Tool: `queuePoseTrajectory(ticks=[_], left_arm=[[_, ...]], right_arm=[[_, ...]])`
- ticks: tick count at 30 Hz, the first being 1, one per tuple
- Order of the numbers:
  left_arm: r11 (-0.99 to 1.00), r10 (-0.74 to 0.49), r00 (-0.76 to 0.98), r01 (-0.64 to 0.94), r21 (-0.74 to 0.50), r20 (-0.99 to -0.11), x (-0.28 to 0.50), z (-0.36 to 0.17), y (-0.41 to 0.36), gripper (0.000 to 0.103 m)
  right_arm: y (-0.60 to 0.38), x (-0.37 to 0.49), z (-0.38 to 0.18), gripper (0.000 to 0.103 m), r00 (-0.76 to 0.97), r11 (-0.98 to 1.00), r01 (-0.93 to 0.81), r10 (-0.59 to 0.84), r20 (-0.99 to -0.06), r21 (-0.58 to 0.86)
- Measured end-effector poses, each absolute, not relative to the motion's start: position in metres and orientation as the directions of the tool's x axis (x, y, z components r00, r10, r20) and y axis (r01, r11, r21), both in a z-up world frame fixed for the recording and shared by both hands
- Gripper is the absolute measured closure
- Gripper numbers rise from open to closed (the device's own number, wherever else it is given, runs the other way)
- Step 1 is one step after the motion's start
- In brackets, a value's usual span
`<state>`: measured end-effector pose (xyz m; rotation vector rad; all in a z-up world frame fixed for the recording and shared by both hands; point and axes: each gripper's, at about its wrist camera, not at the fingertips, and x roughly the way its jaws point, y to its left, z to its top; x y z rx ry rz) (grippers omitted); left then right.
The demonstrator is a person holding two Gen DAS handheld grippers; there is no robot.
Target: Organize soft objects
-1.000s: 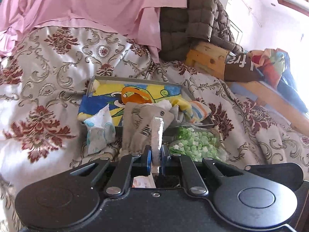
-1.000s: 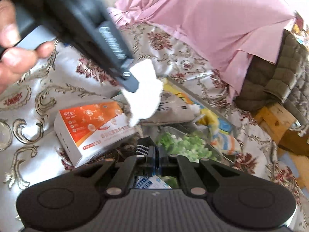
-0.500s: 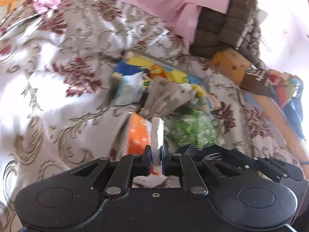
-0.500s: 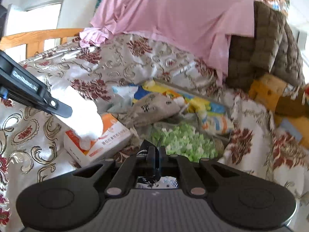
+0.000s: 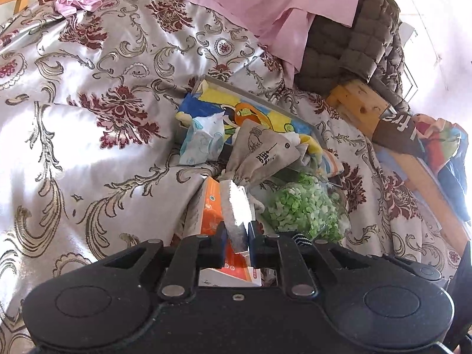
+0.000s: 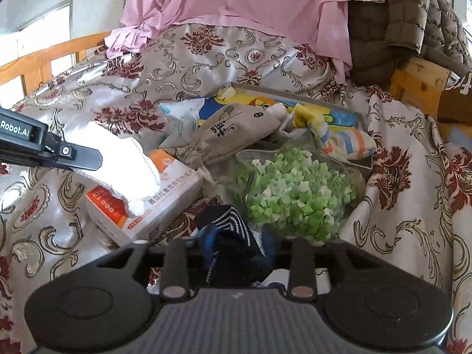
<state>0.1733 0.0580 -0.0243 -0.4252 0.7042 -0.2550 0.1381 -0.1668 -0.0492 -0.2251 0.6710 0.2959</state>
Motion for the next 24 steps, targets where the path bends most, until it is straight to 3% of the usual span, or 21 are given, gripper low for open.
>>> queuePoseTrajectory(ticks=[4, 13, 15, 16, 17, 24], left_arm=[[0.879, -0.381, 0.728, 0.093, -0.468, -0.57, 0.177, -0.028, 0.056, 0.086], [0.864, -0.42, 0.713, 0.125, -0.487, -0.562, 0.183, -0.033, 0.047, 0.085], [0.862, -0.425, 0.709, 0.127, -0.491, -0.563, 0.184, -0.035, 0.046, 0.085], [0.861, -0.427, 0.707, 0.128, -0.492, -0.563, 0.185, -0.036, 0.046, 0.085], [0.861, -0.428, 0.707, 0.13, -0.491, -0.563, 0.185, -0.036, 0.045, 0.085], [0.858, -0.44, 0.707, 0.15, -0.491, -0.553, 0.185, -0.036, 0.044, 0.092]], right_arm=[[-0.161, 0.14, -0.055, 0.047, 0.715, 0.924, -0.363, 0.194, -0.672, -0.119], [-0.146, 0.137, -0.073, 0.047, 0.674, 0.885, -0.415, 0.144, -0.724, -0.21], [-0.141, 0.135, -0.078, 0.054, 0.67, 0.867, -0.432, 0.125, -0.732, -0.248], [-0.136, 0.133, -0.08, 0.067, 0.683, 0.854, -0.431, 0.097, -0.724, -0.293], [-0.133, 0.13, -0.082, 0.072, 0.699, 0.839, -0.428, 0.07, -0.712, -0.337], [-0.129, 0.123, -0.08, 0.096, 0.712, 0.821, -0.447, 0.087, -0.696, -0.356]])
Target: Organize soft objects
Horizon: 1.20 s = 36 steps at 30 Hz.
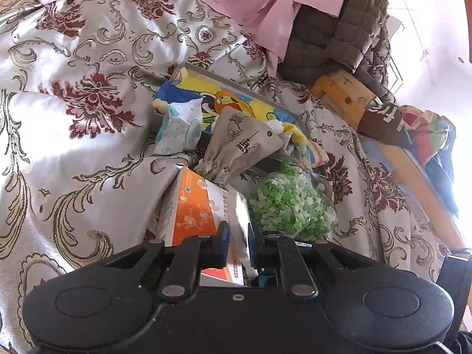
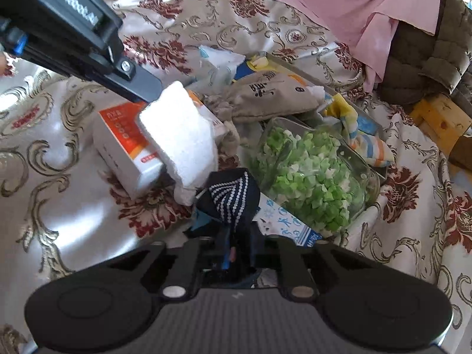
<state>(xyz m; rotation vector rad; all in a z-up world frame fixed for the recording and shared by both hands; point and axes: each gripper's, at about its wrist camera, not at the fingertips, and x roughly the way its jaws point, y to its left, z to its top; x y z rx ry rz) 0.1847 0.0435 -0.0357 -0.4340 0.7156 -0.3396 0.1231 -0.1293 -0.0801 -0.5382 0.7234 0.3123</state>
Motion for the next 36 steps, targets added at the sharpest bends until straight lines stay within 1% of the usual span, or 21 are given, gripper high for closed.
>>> queuePoseTrajectory(ticks=[4, 9, 14, 16, 19, 22, 25, 31, 36], left_arm=[[0.869, -0.439, 0.705, 0.174, -0.464, -0.557, 0.184, -0.036, 0.038, 0.093], [0.866, -0.457, 0.692, 0.203, -0.457, -0.559, 0.189, -0.04, 0.032, 0.092], [0.832, -0.499, 0.657, 0.182, -0.523, -0.565, 0.206, -0.054, 0.032, 0.088], [0.831, -0.503, 0.655, 0.185, -0.525, -0.565, 0.209, -0.058, 0.031, 0.086], [0.826, -0.512, 0.656, 0.198, -0.528, -0.555, 0.213, -0.059, 0.027, 0.086], [0.834, -0.506, 0.654, 0.206, -0.511, -0.563, 0.218, -0.061, 0.021, 0.086], [0.854, -0.484, 0.657, 0.212, -0.475, -0.578, 0.22, -0.064, 0.017, 0.091], [0.869, -0.459, 0.68, 0.209, -0.448, -0.572, 0.219, -0.064, 0.014, 0.092], [0.874, -0.447, 0.702, 0.209, -0.439, -0.554, 0.214, -0.059, 0.016, 0.093]], right_arm=[[-0.132, 0.125, -0.073, 0.098, 0.724, 0.835, -0.44, 0.112, -0.681, -0.33], [-0.134, 0.128, -0.072, 0.098, 0.712, 0.846, -0.437, 0.119, -0.692, -0.304], [-0.135, 0.13, -0.072, 0.098, 0.714, 0.852, -0.432, 0.122, -0.69, -0.296], [-0.134, 0.13, -0.072, 0.098, 0.717, 0.853, -0.429, 0.123, -0.687, -0.296], [-0.133, 0.13, -0.073, 0.098, 0.722, 0.851, -0.43, 0.125, -0.68, -0.3], [-0.132, 0.129, -0.073, 0.098, 0.73, 0.851, -0.429, 0.128, -0.672, -0.303], [-0.132, 0.129, -0.071, 0.098, 0.741, 0.852, -0.427, 0.136, -0.658, -0.304], [-0.131, 0.126, -0.066, 0.098, 0.769, 0.85, -0.422, 0.152, -0.621, -0.314], [-0.136, 0.123, -0.057, 0.098, 0.814, 0.87, -0.386, 0.166, -0.556, -0.306]])
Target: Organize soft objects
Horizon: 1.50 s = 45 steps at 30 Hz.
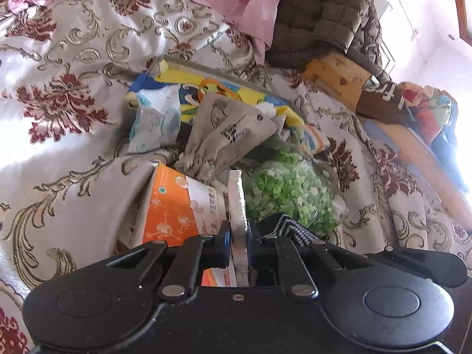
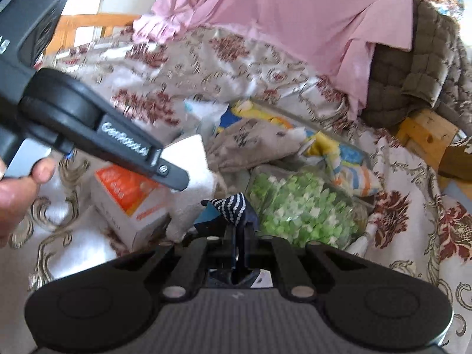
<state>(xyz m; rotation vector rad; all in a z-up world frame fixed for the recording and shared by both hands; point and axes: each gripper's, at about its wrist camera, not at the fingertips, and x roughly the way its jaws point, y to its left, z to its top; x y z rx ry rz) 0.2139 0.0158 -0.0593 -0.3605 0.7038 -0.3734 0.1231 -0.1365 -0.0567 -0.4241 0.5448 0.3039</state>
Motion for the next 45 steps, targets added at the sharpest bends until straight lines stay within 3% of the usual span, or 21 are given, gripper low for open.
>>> queuePoseTrajectory(ticks=[12, 22, 31, 45], left_arm=[[0.877, -0.396, 0.797, 0.183, -0.444, -0.455, 0.196, -0.02, 0.024, 0.093], [0.908, -0.357, 0.846, 0.217, -0.357, -0.395, 0.275, 0.035, 0.014, 0.092], [0.898, -0.396, 0.831, 0.261, -0.353, -0.391, 0.38, 0.039, -0.023, 0.092], [0.917, -0.382, 0.762, 0.243, -0.317, -0.523, 0.442, -0.003, -0.072, 0.092]], right_arm=[[-0.147, 0.121, -0.022, 0.098, 0.915, 0.893, -0.319, 0.203, -0.35, -0.317], [-0.163, 0.224, 0.011, 0.098, 0.934, 0.927, -0.311, 0.257, -0.246, -0.211], [-0.217, 0.327, -0.001, 0.098, 0.936, 0.984, -0.178, 0.166, -0.312, -0.011], [-0.252, 0.373, -0.046, 0.097, 0.856, 0.988, -0.089, 0.14, -0.498, 0.125]])
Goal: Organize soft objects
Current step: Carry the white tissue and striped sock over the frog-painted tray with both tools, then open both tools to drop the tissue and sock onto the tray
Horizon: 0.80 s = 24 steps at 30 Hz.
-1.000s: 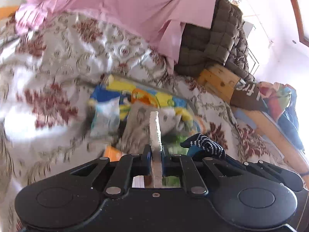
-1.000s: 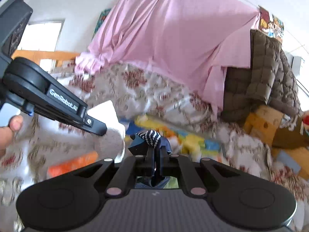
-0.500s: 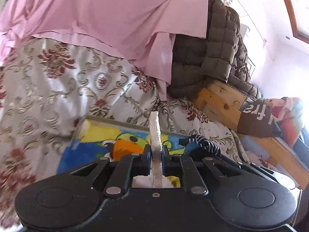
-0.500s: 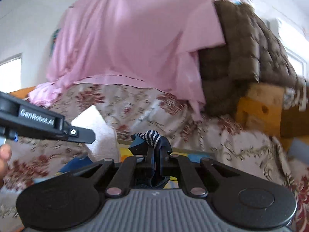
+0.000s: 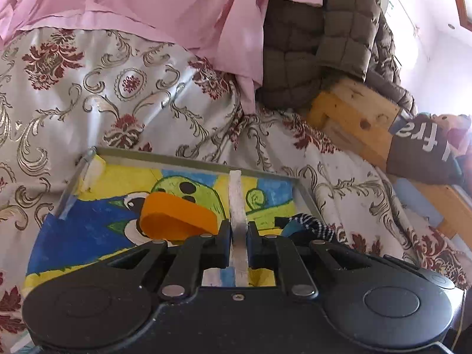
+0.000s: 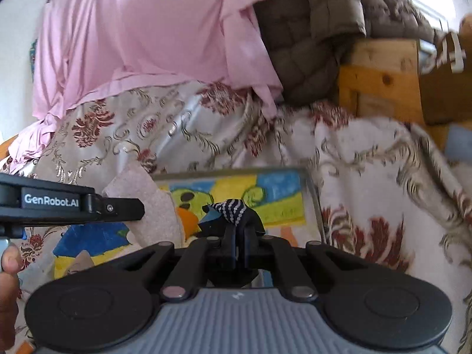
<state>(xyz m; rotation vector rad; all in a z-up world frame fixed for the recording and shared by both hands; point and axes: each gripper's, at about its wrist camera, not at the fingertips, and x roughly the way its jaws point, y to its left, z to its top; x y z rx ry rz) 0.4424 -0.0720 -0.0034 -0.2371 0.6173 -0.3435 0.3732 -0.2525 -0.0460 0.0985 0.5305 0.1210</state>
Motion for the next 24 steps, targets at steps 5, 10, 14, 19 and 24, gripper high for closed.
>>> queuePoseTrajectory(ticks=[5, 10, 14, 19, 24], left_arm=[[0.915, -0.385, 0.752, 0.234, -0.329, -0.535, 0.448, -0.005, -0.073, 0.092], [0.914, -0.377, 0.749, 0.208, -0.347, -0.545, 0.453, -0.006, -0.07, 0.09], [0.925, -0.351, 0.744, 0.18, -0.335, -0.569, 0.455, -0.006, -0.069, 0.086], [0.942, -0.305, 0.736, 0.143, -0.302, -0.604, 0.455, -0.005, -0.065, 0.071], [0.953, -0.269, 0.74, 0.112, -0.282, -0.616, 0.442, 0.001, -0.06, 0.057]], right_arm=[[-0.259, 0.38, -0.052, 0.096, 0.834, 0.983, -0.064, 0.147, -0.532, 0.172], [-0.26, 0.382, -0.054, 0.09, 0.827, 0.984, -0.054, 0.138, -0.546, 0.168], [-0.259, 0.38, -0.054, 0.087, 0.831, 0.989, -0.039, 0.112, -0.545, 0.144], [-0.257, 0.377, -0.055, 0.067, 0.831, 0.989, -0.039, 0.111, -0.545, 0.142], [-0.255, 0.368, -0.047, 0.052, 0.843, 0.988, -0.05, 0.118, -0.525, 0.143]])
